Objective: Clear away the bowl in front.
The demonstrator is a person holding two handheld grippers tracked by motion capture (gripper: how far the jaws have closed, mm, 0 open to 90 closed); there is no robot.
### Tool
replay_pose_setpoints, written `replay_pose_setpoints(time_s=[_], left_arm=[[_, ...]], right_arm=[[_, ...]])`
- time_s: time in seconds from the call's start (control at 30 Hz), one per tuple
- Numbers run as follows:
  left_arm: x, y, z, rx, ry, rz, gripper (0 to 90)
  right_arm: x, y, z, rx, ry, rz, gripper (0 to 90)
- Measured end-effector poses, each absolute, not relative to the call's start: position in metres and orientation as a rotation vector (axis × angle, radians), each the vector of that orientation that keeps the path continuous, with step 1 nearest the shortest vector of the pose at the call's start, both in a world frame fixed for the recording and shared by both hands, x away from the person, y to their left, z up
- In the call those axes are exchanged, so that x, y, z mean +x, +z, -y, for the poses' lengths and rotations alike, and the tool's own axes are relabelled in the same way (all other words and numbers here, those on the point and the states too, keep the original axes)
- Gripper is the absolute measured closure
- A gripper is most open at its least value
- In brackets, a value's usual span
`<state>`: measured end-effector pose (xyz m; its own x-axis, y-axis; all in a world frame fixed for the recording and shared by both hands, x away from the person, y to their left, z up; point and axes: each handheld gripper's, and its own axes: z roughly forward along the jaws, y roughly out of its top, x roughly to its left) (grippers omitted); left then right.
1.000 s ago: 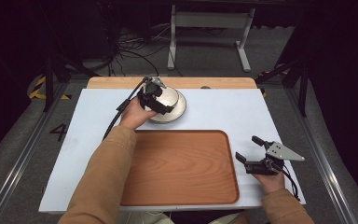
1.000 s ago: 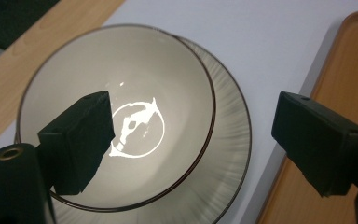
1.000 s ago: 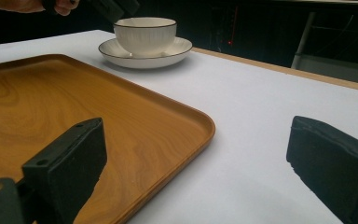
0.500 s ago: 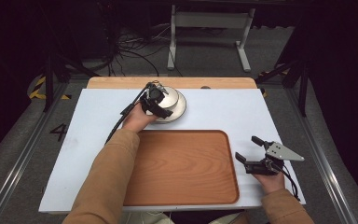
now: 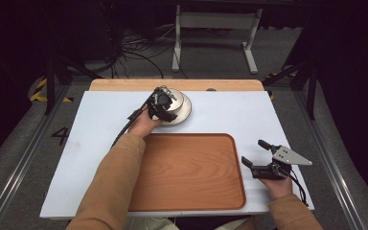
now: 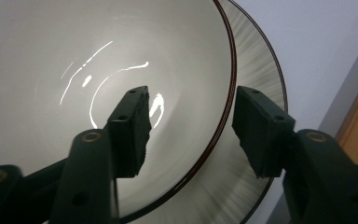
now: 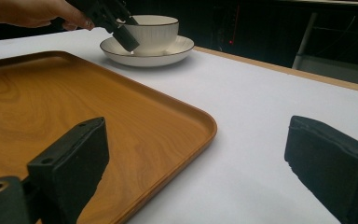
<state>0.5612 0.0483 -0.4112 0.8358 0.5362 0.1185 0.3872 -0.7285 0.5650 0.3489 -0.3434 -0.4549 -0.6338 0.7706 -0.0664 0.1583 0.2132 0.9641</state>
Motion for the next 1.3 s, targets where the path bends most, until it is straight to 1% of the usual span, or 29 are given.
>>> replay_pose_setpoints(time_s=[0.17, 0.23, 0.37, 0.6, 0.9, 1.03, 1.13, 1.2, 1.3], left_arm=[[0.56, -0.412, -0.046, 2.496, 0.396, -0.684, 58.1], [0.559, -0.412, -0.044, 2.517, 0.392, -0.678, 64.8], [0.557, -0.411, -0.042, 2.529, 0.408, -0.653, 72.7], [0.554, -0.41, -0.035, 2.568, 0.434, -0.588, 82.3], [0.55, -0.409, -0.031, 2.592, 0.478, -0.564, 82.8], [0.547, -0.407, -0.029, 2.587, 0.525, -0.569, 82.6], [0.545, -0.402, -0.03, 2.577, 0.503, -0.572, 82.3], [0.542, -0.4, -0.029, 2.586, 0.536, -0.555, 82.3], [0.539, -0.393, -0.03, 2.575, 0.533, -0.549, 82.3]], right_arm=[[0.349, -0.455, 0.343, 0.853, 1.443, -1.942, 6.8], [0.349, -0.455, 0.343, 0.853, 1.441, -1.943, 6.8], [0.349, -0.455, 0.343, 0.852, 1.441, -1.943, 6.8], [0.349, -0.455, 0.343, 0.852, 1.44, -1.943, 6.7], [0.349, -0.455, 0.343, 0.854, 1.441, -1.942, 6.6], [0.349, -0.455, 0.343, 0.856, 1.443, -1.941, 6.5], [0.349, -0.455, 0.344, 0.859, 1.442, -1.939, 6.5], [0.349, -0.455, 0.343, 0.858, 1.443, -1.94, 6.5], [0.349, -0.455, 0.344, 0.86, 1.441, -1.939, 6.6]])
